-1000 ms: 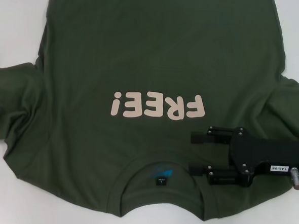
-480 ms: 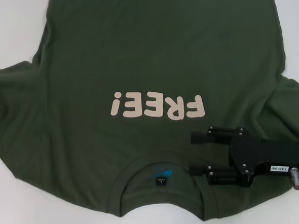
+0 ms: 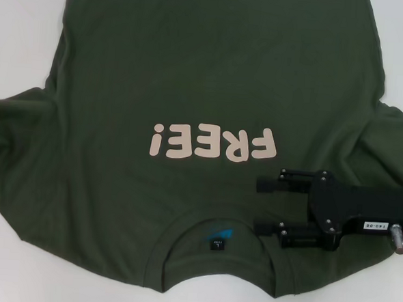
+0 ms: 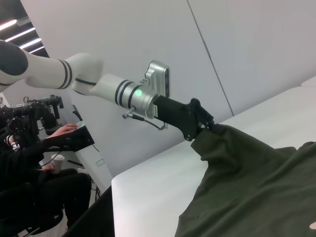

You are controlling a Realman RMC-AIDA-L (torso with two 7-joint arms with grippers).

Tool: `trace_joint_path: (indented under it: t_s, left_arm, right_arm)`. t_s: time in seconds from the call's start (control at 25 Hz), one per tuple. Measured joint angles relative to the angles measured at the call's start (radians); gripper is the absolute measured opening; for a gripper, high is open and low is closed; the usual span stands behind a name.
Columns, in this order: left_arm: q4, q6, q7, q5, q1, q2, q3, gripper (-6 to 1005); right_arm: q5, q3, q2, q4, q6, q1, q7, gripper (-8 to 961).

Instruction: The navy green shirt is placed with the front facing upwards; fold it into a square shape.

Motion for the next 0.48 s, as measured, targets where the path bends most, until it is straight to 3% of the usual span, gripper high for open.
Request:
trace_joint_path:
  t_s: [0.28,0.48]
  left_arm:
    - [-0.074,0.084,0.001,-0.056,-0.051,-0.018,-0.005,34]
    - [-0.127,0.103,0.008,-0.095,-0.087,-0.046,-0.006,35]
  right_arm:
    - [0.000,0.000,0.000,0.000,0.004,0.000,0.000,797]
    - [0.000,0.000,0.000,0.000,0.004,-0.001,0.000,796]
